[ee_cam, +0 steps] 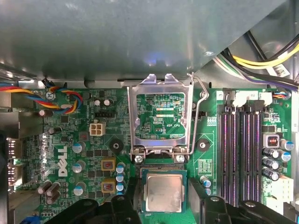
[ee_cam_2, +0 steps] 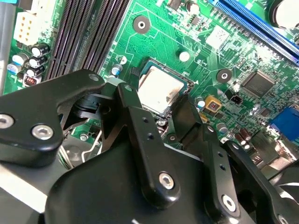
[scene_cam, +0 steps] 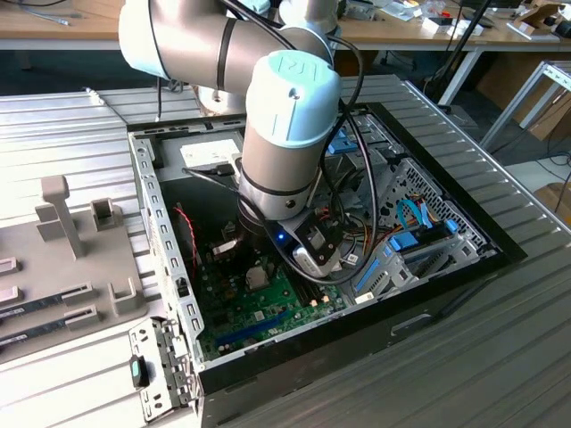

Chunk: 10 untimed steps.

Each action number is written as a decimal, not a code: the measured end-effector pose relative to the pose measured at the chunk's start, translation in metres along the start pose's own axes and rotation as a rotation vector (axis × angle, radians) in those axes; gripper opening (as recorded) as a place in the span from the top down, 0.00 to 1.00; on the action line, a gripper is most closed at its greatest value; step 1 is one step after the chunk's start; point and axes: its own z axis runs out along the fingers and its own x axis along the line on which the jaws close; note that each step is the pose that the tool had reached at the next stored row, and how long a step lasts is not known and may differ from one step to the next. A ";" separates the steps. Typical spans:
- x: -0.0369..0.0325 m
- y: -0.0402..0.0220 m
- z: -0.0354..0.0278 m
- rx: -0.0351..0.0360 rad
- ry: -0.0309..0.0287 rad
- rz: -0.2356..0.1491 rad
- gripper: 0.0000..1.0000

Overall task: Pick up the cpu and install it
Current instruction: 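Place the cpu into insertion slot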

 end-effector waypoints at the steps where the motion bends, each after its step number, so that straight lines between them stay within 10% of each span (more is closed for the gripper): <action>1: 0.0000 0.0000 0.0000 0.0000 0.0000 0.000 0.45; 10: -0.0001 0.0043 -0.0054 -0.0002 -0.0002 0.000 0.45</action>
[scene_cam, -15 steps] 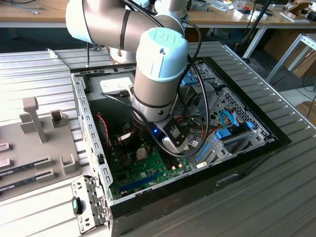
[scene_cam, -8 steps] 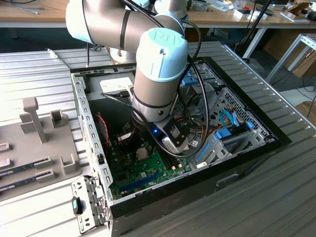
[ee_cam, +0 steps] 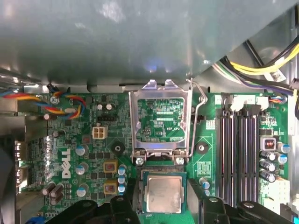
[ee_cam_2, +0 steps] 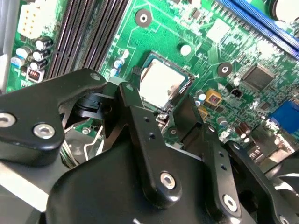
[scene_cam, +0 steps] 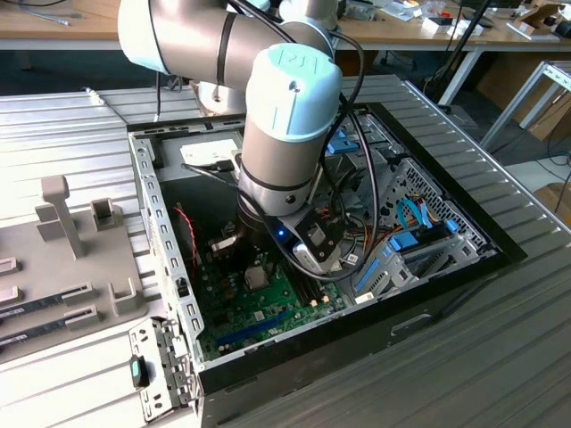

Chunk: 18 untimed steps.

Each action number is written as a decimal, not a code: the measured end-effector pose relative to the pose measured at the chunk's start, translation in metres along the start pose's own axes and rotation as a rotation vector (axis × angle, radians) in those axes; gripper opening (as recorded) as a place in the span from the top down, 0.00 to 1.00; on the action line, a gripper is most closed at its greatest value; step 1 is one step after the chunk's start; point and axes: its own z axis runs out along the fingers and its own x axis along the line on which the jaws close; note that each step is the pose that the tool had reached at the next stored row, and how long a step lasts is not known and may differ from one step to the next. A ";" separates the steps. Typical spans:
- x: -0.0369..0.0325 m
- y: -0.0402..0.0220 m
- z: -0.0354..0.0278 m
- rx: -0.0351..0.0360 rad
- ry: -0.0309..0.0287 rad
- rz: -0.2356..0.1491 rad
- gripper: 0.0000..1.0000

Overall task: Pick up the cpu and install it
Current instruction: 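Place the cpu into insertion slot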

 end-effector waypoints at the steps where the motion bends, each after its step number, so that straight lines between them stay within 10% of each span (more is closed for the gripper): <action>1: 0.0000 0.0005 0.0000 0.0001 0.0001 0.000 0.54; 6: -0.0002 -0.0007 0.0000 0.0024 0.0001 0.000 0.54; 12: -0.0040 -0.0007 0.0010 0.0272 0.0047 -0.009 0.54; 18: -0.0039 -0.0007 0.0044 0.0284 0.0056 -0.012 0.54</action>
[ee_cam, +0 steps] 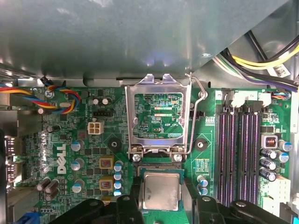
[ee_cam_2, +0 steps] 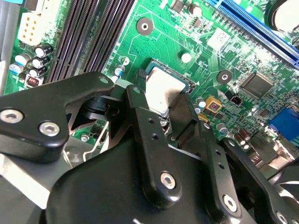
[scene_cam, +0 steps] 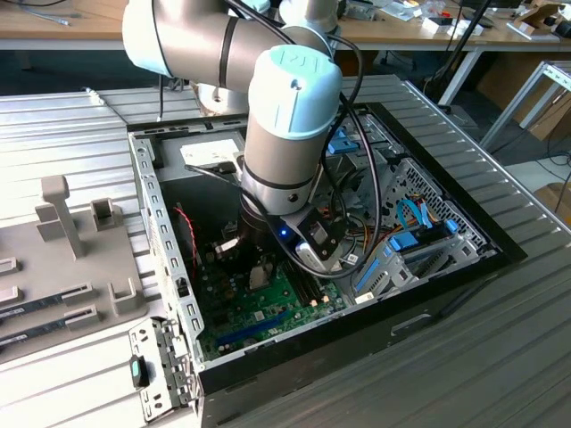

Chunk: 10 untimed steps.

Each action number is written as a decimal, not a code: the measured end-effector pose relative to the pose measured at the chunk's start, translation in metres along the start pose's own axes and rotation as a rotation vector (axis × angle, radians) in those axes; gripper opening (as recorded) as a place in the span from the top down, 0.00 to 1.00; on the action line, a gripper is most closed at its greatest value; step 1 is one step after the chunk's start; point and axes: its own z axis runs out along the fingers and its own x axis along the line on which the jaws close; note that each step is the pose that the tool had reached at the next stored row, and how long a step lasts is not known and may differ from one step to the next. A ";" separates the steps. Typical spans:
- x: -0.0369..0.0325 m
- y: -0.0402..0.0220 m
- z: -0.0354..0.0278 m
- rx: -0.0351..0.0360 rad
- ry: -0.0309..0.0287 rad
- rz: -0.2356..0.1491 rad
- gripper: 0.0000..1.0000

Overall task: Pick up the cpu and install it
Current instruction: 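Place the cpu into insertion slot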

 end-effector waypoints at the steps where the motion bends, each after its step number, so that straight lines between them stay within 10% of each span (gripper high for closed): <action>1: 0.0000 0.0000 0.0001 -0.0001 0.0000 0.000 0.54; 10: 0.0000 0.0000 0.0001 -0.0001 -0.0001 0.000 0.58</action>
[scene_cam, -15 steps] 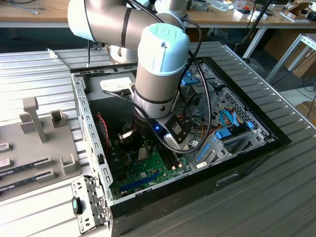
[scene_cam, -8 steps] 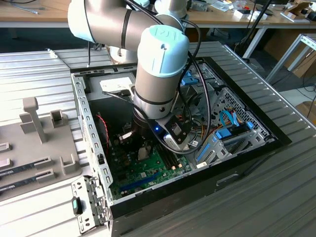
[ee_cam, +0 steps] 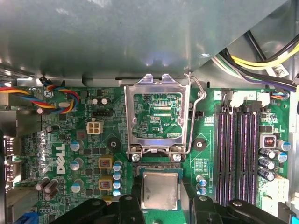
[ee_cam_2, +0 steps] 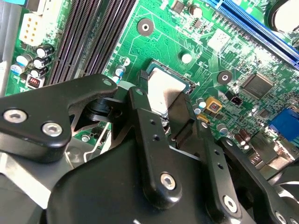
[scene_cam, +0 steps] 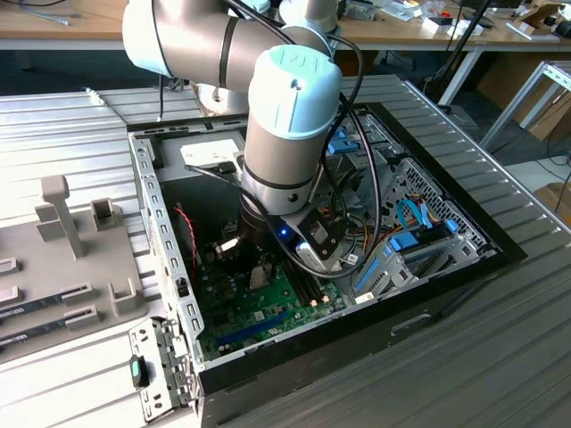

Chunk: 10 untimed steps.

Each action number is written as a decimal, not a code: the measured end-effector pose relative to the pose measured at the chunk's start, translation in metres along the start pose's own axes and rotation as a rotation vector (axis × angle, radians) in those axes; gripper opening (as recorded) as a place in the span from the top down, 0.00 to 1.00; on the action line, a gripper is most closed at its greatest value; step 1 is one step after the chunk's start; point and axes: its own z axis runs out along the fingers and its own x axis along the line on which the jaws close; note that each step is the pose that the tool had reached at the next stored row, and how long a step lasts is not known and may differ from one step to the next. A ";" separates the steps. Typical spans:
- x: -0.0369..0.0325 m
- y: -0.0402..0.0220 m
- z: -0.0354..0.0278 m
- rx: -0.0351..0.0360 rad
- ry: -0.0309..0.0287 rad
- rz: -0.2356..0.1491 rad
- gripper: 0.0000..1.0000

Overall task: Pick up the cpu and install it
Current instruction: 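Place the cpu into insertion slot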

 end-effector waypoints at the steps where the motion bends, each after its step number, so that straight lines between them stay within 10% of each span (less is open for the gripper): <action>1: 0.0000 0.0000 0.0000 0.0001 0.0000 0.000 0.58; 10: 0.0027 -0.0001 -0.0006 -0.0018 -0.0001 0.000 0.58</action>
